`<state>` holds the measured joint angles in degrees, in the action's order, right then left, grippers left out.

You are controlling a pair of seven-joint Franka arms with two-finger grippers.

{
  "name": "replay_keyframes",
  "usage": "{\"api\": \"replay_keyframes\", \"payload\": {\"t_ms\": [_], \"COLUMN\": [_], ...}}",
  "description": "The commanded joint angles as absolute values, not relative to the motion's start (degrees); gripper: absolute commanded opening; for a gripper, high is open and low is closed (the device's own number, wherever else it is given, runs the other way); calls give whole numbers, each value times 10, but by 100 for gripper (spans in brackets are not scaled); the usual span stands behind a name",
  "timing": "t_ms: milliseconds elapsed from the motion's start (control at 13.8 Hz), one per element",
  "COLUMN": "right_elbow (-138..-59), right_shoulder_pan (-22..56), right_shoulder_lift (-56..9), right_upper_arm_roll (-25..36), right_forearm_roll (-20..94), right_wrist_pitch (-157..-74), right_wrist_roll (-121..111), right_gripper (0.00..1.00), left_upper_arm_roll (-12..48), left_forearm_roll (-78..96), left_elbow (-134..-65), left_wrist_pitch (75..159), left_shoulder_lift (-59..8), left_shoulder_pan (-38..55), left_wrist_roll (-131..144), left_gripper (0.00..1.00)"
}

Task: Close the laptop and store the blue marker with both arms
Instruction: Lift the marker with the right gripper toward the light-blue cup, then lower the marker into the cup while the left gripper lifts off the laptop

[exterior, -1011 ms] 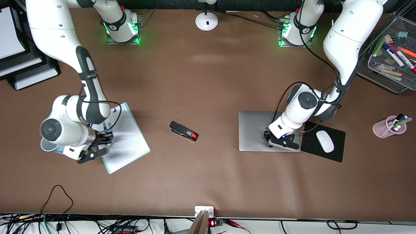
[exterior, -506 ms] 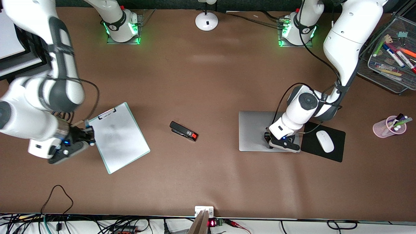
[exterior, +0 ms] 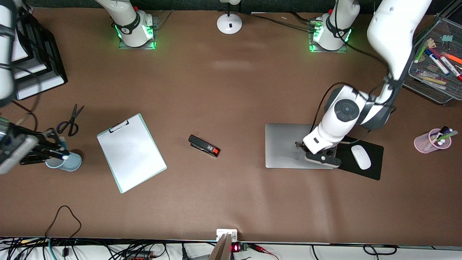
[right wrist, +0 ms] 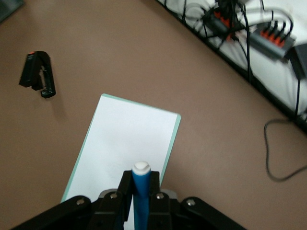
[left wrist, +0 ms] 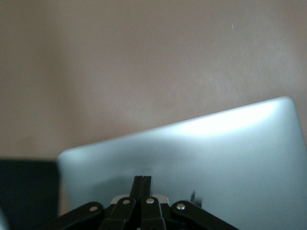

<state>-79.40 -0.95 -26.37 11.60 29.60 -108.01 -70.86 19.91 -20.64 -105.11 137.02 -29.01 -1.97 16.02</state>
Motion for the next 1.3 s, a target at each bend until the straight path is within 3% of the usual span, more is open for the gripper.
{"api": "replay_keyframes", "payload": {"t_ms": [0, 433, 578, 650, 722, 939, 1228], "right_elbow": [-784, -784, -784, -784, -784, -784, -774], "right_shoulder_pan": [-52, -144, -168, -177, -185, -208, -213], "right_shoulder_lift": [-265, -274, -288, -292, -298, -333, -358], "right_upper_arm_roll": [110, 109, 108, 108, 108, 106, 106], "right_forearm_roll": [370, 475, 490, 504, 516, 554, 561], "right_wrist_pitch": [-1059, -963, -934, -919, -911, -877, -882], "right_wrist_roll": [-868, -1151, -1212, -1242, -1275, -1345, -1383], "right_gripper": [0, 0, 0, 0, 0, 0, 0], "left_upper_arm_roll": [221, 240, 239, 237, 232, 135, 64], "left_forearm_roll": [-214, -125, -95, -87, -73, -36, -33], "left_elbow": [-1046, -892, -874, -887, -889, -920, -1011], "left_wrist_pitch": [1243, 952, 905, 905, 906, 910, 960], "left_shoulder_lift": [-227, -200, -186, -154, -142, -81, 22], "left_shoulder_pan": [-31, -59, -74, -70, -66, -8, 19], "left_wrist_roll": [135, 24, 14, 8, 8, -14, -22], "left_gripper": [0, 9, 35, 82, 100, 100, 100]}}
